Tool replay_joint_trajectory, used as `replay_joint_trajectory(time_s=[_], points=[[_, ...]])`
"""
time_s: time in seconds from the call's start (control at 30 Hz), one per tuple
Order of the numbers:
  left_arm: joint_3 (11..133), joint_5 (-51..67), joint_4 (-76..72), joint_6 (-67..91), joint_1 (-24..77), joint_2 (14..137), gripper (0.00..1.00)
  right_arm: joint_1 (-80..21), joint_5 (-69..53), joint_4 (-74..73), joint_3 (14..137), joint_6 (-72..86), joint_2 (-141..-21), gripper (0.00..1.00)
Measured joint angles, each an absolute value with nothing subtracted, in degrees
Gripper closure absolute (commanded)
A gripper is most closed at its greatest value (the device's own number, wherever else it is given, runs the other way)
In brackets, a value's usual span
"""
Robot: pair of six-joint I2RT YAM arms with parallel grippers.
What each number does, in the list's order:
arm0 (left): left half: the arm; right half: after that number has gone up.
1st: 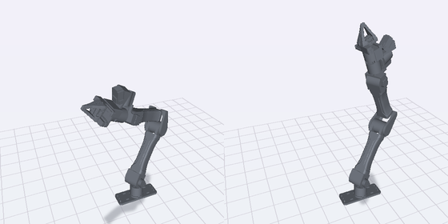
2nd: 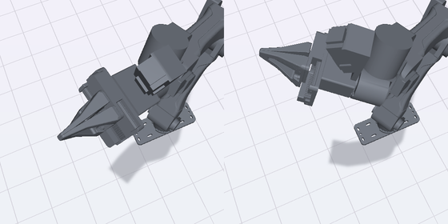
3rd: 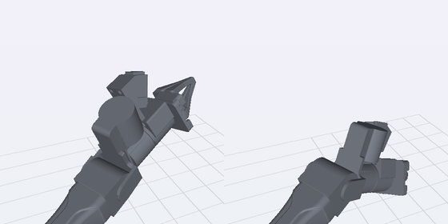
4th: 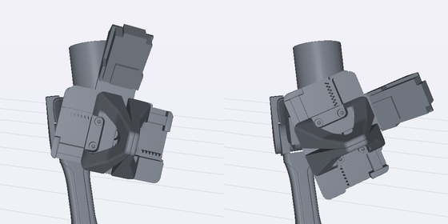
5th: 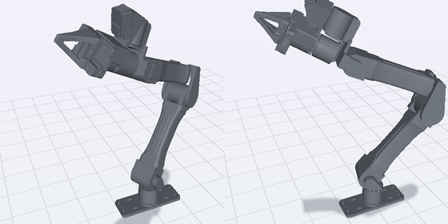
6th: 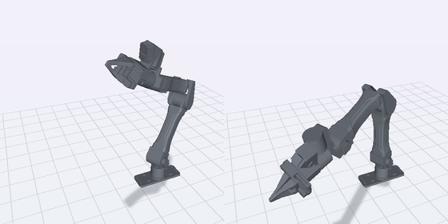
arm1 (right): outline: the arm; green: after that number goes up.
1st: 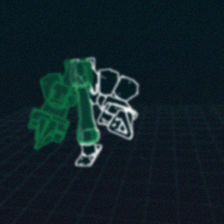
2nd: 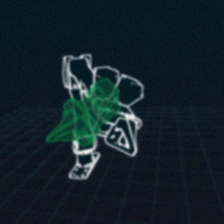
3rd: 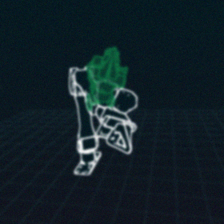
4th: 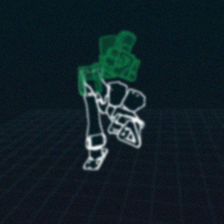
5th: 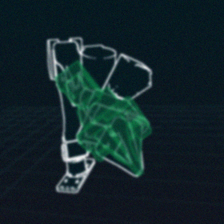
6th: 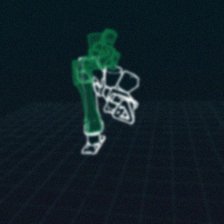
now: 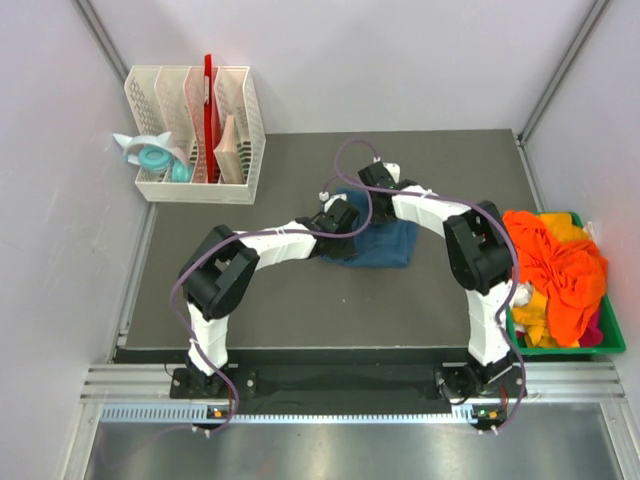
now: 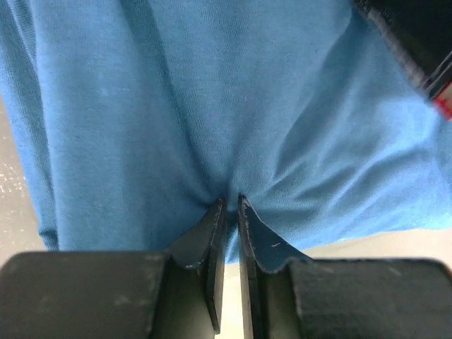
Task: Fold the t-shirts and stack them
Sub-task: Fold the tshirt
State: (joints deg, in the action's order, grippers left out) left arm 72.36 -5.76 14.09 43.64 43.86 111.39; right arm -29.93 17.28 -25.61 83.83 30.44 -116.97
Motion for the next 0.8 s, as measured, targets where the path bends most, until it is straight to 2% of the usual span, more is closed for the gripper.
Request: replay_joint_trajectory(time_s=[0.5, 0.8], points=[[68.62, -5.58, 9.76, 44.91, 43.70, 110.02, 0.84, -27.33, 18.20, -29.39, 106.04, 29.61, -129.73, 0.90], [67.31, -5.98, 8.99, 45.15, 43.94, 109.14, 0.82, -23.09, 17.12, -29.04, 110.19, 31.07, -134.78, 0.90]])
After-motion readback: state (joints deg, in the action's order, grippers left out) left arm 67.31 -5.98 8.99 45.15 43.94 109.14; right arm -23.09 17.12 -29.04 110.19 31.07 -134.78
